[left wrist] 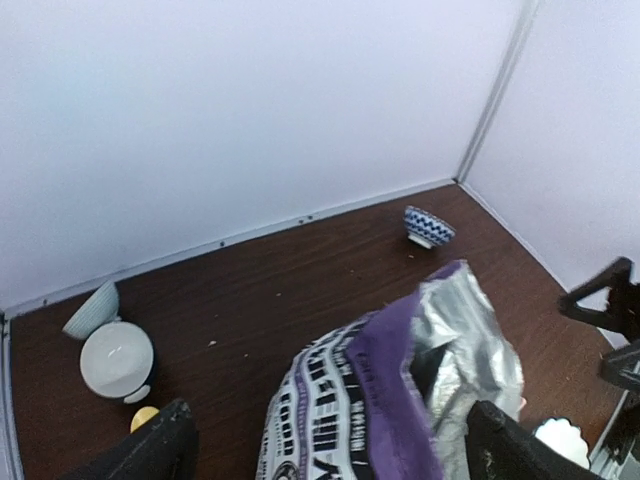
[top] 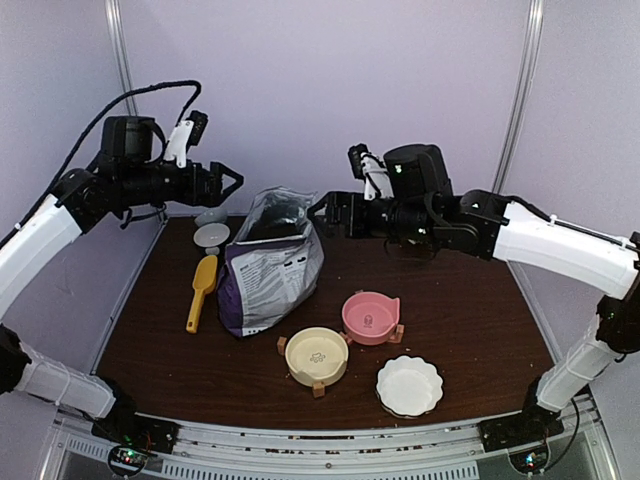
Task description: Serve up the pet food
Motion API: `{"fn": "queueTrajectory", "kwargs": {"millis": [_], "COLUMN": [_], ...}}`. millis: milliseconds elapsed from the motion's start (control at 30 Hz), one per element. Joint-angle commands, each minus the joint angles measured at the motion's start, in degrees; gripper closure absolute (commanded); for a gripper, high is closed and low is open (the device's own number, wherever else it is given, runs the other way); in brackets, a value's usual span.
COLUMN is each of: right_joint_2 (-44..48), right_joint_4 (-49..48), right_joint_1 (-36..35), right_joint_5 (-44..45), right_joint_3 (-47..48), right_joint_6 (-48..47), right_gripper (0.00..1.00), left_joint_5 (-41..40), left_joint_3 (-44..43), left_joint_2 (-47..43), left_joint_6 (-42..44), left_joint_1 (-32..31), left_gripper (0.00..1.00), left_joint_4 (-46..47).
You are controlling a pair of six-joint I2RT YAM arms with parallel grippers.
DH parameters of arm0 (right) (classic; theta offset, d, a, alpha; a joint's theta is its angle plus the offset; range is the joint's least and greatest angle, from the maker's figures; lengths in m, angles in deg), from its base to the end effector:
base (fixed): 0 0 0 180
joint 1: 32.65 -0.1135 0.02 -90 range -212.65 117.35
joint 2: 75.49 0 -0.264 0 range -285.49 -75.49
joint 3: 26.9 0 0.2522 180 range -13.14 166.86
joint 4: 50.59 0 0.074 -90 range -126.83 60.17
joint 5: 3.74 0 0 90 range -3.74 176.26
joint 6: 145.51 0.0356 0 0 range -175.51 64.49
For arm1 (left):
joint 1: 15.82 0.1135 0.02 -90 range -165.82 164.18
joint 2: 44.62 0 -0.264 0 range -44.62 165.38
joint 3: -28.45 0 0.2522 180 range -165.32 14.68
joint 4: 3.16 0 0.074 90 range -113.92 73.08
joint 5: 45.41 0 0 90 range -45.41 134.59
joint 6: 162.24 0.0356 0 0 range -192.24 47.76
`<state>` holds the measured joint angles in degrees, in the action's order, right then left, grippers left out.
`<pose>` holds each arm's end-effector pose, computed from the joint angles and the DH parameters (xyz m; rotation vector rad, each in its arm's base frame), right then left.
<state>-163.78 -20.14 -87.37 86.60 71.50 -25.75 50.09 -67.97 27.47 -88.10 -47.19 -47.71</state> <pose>0.2099 0.2963 0.3836 -0.4396 2.0056 0.9559 0.2299 -0.1441 0.4308 0.3320 1.9478 -0.6386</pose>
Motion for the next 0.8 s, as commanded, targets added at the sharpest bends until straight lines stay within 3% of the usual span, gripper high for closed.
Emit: {"fn": "queueTrajectory", "kwargs": {"millis": [0, 133, 300, 567, 767], "right_joint_2": [4.4, 8.1, 11.7, 15.4, 16.7], "right_joint_4": [-0.9, -0.9, -0.8, -1.4, -1.5], "right_joint_1": [0.5, 1.2, 2.3, 3.0, 3.2], "right_joint_5": [4.5, 7.2, 8.5, 8.9, 8.9], "right_joint_3": [-4.4, -9.1, -15.3, -21.4, -23.0], "right_joint_6": [-1.2, -0.9, 1.0, 3.3, 3.8], "right_gripper": [0.09, 0.08, 0.08, 0.08, 0.08], "left_joint_5": [-1.6, 1.2, -3.8, -3.2, -3.3], "left_joint_3": [10.1, 18.0, 19.8, 23.8, 26.3], "left_joint_2": [-1.1, 1.3, 7.9, 16.7, 21.4], "left_joint_6": [-9.4, -13.7, -12.1, -14.3, -16.8], "left_joint_1": [10.2, 17.6, 19.3, 22.6, 24.4], "left_gripper": [0.04, 0.12, 0.22, 0.43, 0.51], "left_joint_4": [5.0, 7.3, 8.3, 16.4, 22.3]}}
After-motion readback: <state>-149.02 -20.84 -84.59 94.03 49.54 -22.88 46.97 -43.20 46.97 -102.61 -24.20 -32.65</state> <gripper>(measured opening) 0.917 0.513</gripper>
